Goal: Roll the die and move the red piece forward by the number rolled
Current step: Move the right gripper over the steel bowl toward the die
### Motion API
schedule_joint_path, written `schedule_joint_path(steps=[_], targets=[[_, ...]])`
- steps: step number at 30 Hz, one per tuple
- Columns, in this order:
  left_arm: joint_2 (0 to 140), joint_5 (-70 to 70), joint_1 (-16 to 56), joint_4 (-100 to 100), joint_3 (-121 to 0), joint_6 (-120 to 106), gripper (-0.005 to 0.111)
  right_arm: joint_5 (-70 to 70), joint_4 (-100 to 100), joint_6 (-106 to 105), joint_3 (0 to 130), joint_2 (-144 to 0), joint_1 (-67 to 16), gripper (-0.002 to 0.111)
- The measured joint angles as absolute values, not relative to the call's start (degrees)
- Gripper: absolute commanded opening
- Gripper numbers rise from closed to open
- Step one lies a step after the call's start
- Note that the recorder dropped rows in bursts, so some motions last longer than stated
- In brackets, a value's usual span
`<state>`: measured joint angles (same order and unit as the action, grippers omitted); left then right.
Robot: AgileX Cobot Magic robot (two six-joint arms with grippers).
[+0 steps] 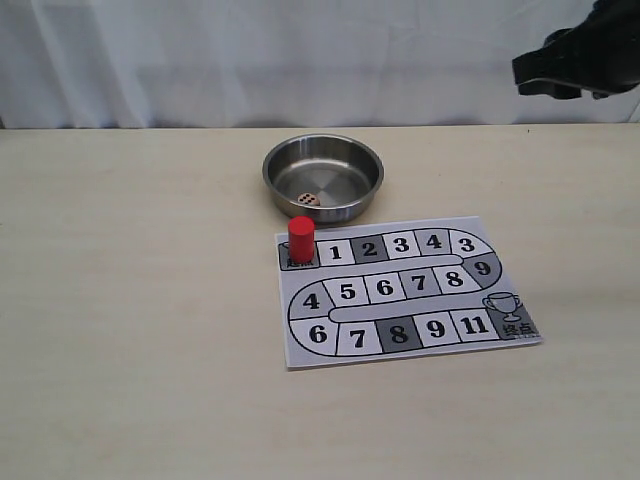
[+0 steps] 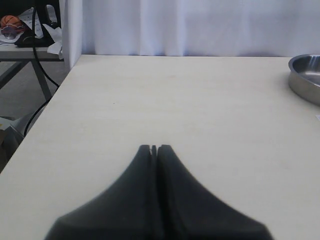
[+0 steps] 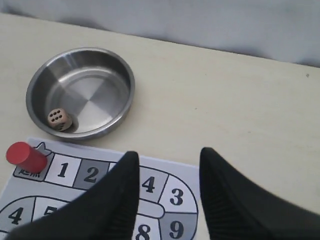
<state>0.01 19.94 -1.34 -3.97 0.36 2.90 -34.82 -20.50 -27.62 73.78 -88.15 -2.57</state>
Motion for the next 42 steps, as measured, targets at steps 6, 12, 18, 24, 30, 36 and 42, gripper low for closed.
schedule_joint_path(steps=[6,12,18,24,30,36,42], targets=[[0.01,19.94,-1.34,-3.97,0.36,2.90,0.000,-34.82,-20.87,-30.52,79.02,-94.63,-8.10,0.045],[0.01,19.94,-1.34,-3.97,0.36,2.90,0.000,-34.82,-21.51,-30.52,86.46,-103.75,-11.17,0.065],[0.01,19.94,-1.34,-3.97,0.36,2.90,0.000,-37.08,-23.91,-26.67,96.73,-113.10,-11.97,0.065],[0.01,19.94,-1.34,-3.97,0.36,2.90,0.000,-46.63,-24.87,-23.32,115.05,-126.76,-14.44,0.065],[0.01,19.94,-1.34,-3.97,0.36,2.90,0.000,-47.98,-24.98,-12.11,126.20,-137.60,-19.14,0.065],[0.01,19.94,-1.34,-3.97,0.36,2.90,0.000,-47.26,-22.08,1.46,126.81,-141.57,-19.59,0.065],[0.01,19.94,-1.34,-3.97,0.36,2.90,0.000,-47.26,-21.70,7.84,126.81,-141.83,-19.59,0.052]])
